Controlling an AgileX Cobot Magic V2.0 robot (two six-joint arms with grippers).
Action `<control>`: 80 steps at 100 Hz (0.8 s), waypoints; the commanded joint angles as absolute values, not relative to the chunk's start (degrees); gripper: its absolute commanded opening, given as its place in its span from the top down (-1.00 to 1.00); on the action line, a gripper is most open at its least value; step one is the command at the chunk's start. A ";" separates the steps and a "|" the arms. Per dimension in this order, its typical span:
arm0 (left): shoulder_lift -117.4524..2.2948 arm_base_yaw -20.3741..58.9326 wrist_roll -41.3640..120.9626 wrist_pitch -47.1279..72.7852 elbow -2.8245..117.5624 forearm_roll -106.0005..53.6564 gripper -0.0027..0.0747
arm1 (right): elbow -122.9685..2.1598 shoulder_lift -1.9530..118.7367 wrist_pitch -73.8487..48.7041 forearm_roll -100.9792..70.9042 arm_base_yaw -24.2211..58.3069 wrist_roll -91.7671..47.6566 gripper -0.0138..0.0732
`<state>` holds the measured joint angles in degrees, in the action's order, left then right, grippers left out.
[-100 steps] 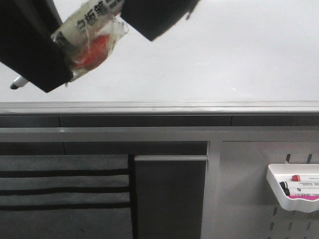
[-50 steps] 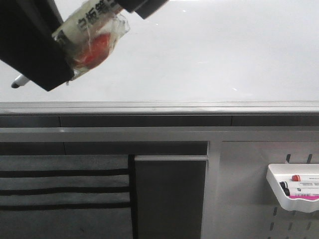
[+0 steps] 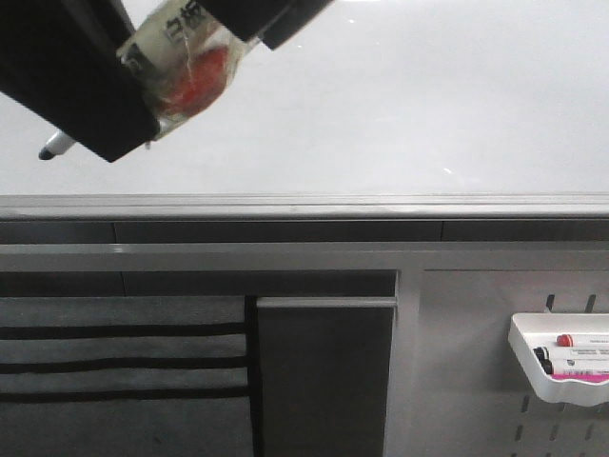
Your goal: Write number 3 on whiteboard
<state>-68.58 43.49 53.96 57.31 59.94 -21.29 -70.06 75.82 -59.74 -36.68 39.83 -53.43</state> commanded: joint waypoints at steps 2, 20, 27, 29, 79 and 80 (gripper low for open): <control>-67.59 43.96 53.99 54.89 61.68 -23.62 0.98 | -72.08 74.59 -57.53 -38.93 39.92 -54.29 -0.06; -67.59 43.96 53.99 54.89 61.68 -23.62 0.98 | -72.08 74.59 -57.11 -38.93 39.92 -54.29 0.36; -67.59 43.96 53.99 54.89 61.68 -23.62 0.98 | -72.08 74.59 -57.45 -38.93 39.92 -54.46 0.49; -67.59 43.96 53.99 54.78 61.68 -23.62 0.98 | -72.08 74.59 -57.54 -38.93 39.92 -54.57 0.52; -64.13 40.79 47.28 44.88 61.68 -22.64 -0.14 | -72.08 72.70 -53.96 -30.53 39.11 -48.99 0.66; -63.92 40.79 47.28 44.77 61.68 -22.64 -0.13 | -72.08 72.56 -53.83 -29.82 39.01 -48.41 0.66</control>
<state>-67.35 42.49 50.07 51.14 59.82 -20.60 -70.06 75.30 -56.99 -32.23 39.83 -51.74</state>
